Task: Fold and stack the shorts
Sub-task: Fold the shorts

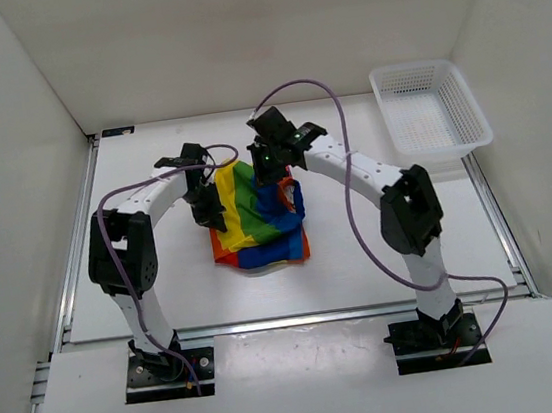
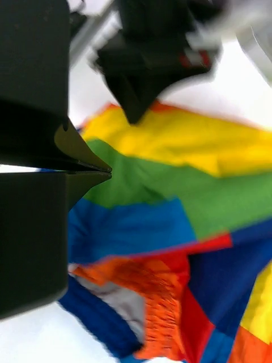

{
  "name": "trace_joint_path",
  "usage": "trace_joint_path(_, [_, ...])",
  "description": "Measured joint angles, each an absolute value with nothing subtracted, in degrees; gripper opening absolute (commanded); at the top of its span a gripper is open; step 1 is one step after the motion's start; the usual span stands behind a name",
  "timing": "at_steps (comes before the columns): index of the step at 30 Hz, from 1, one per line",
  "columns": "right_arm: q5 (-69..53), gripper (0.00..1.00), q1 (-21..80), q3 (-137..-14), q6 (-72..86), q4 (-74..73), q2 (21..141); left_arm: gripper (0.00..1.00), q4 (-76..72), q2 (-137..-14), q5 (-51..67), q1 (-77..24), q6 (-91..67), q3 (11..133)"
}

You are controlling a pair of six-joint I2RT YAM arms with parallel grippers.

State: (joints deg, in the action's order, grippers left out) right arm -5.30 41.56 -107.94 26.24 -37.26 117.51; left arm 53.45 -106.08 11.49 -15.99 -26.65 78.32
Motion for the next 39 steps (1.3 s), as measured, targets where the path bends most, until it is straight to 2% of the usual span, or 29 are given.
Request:
trace_joint_path(4, [-3.4,0.00,38.4,-111.2,26.6,-38.2,126.2,0.10,51.9,-106.7,11.7,-16.0,-26.9,78.3])
trace_joint_path(12, [-0.2,0.00,30.2,-113.2,27.9,-39.3,134.7,0.10,50.3,-108.2,12.5,-16.0,-26.4,78.3])
trace_joint_path(20, [-1.7,0.00,30.3,-118.8,27.8,-39.2,138.6,0.10,50.0,-110.5,12.8,-16.3,-25.7,78.4])
trace_joint_path(21, [-1.8,0.03,30.3,-118.7,27.7,-39.2,138.4,0.10,50.0,-110.5,12.9,-16.3,-25.6,78.6])
trace_joint_path(26, [-2.5,0.29,30.4,-114.0,27.5,-40.4,131.1,0.10,51.3,-108.9,13.3,-16.3,-25.6,81.4])
trace_joint_path(30, [-3.6,0.28,30.6,-109.6,26.9,-40.4,118.7,0.10,51.4,-105.9,13.5,-16.6,-26.2,85.3])
trace_joint_path(33, [-4.1,0.20,31.4,-105.7,26.7,-38.5,110.5,0.10,51.0,-105.2,13.6,-17.4,-26.7,87.1])
trace_joint_path(36, [-5.0,0.15,33.1,-100.0,26.8,-35.8,107.2,0.10,51.0,-106.2,13.5,-18.5,-27.0,87.0])
trace_joint_path(39, [-6.6,0.13,35.0,-93.4,27.4,-34.3,109.2,0.10,50.6,-107.9,13.5,-19.3,-27.4,86.0])
